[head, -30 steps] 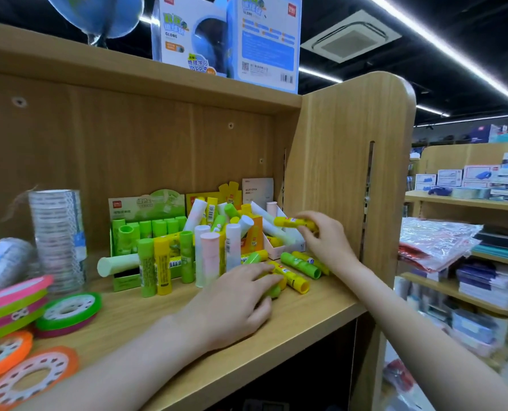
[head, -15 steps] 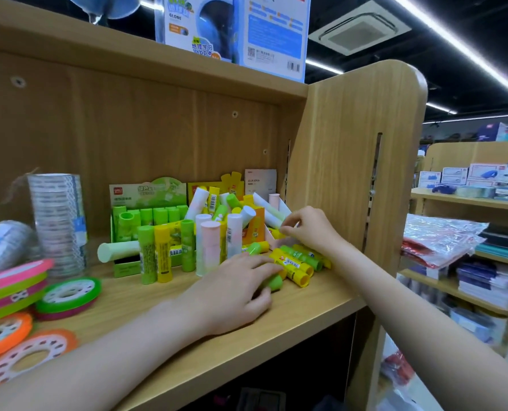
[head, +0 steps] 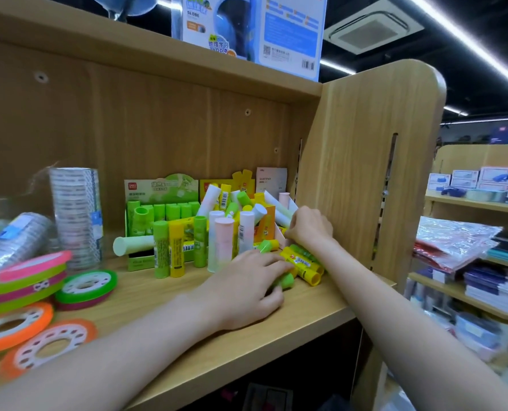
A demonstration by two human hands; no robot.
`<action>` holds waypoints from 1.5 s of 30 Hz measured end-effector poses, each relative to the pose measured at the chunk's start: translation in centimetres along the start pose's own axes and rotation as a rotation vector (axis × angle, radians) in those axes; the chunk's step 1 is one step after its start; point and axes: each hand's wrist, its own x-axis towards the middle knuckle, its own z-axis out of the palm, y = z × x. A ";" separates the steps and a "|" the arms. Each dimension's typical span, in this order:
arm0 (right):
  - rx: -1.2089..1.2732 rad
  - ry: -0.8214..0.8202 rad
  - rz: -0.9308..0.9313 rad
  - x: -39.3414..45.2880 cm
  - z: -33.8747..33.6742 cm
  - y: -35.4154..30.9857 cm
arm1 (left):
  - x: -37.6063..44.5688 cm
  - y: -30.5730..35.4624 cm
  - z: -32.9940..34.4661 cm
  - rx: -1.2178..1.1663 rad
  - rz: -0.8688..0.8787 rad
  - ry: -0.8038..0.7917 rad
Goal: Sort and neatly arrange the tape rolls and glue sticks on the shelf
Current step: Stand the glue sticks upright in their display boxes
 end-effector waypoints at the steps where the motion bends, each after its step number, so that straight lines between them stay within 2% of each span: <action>1: 0.004 0.004 0.003 0.1 0.1 0.0 | 0.0 0.0 0.0 0.002 0.003 0.001; 4: 0.100 0.004 0.037 0.1 0.3 -0.1 | 0.0 0.0 -0.1 0.009 0.001 0.005; 7: 0.345 0.049 0.068 0.0 -0.5 0.2 | 0.0 0.0 -0.1 0.022 0.013 0.019; 11: 0.564 0.382 -0.080 -2.2 -3.7 1.4 | 0.1 0.0 0.0 0.016 0.018 0.027; 12: 0.626 0.406 -0.121 -3.1 -4.1 1.9 | 0.1 0.0 0.0 0.012 0.019 0.034; 13: 0.665 0.359 -0.152 -3.8 -4.2 2.4 | 0.1 -0.1 0.1 0.008 0.019 0.048; 15: 0.707 0.094 -0.183 -5.0 -3.5 3.4 | 0.0 -0.1 0.1 0.012 0.015 0.088; 16: 0.686 -0.044 -0.204 -5.3 -3.0 3.9 | 0.0 -0.1 0.2 0.024 0.007 0.099; 18: 0.571 -0.130 -0.275 -4.9 -2.6 4.6 | -0.1 -0.1 0.1 0.043 -0.017 0.085; 22: 0.416 0.007 -0.353 -1.6 -2.8 3.5 | 0.1 0.0 0.1 0.024 -0.057 0.023; 28: 0.109 -0.100 -0.399 3.7 0.6 1.6 | 0.0 0.0 0.0 -0.012 -0.067 0.013; 32: 0.080 -0.033 -0.462 4.0 0.1 1.8 | 0.1 0.0 0.1 -0.016 -0.065 0.016; 35: 0.124 0.046 -0.438 4.1 -0.7 2.7 | 0.1 -0.1 0.1 -0.017 -0.059 0.023; 41: -0.012 0.191 -0.392 3.9 -1.6 2.8 | 0.0 0.0 0.0 -0.027 -0.068 0.016; 43: 0.002 0.137 -0.355 3.9 -1.7 2.8 | 0.0 0.0 0.1 -0.028 -0.063 0.018; 45: 0.039 0.008 -0.337 3.4 -1.4 2.9 | 0.1 -0.1 0.2 -0.027 -0.059 0.021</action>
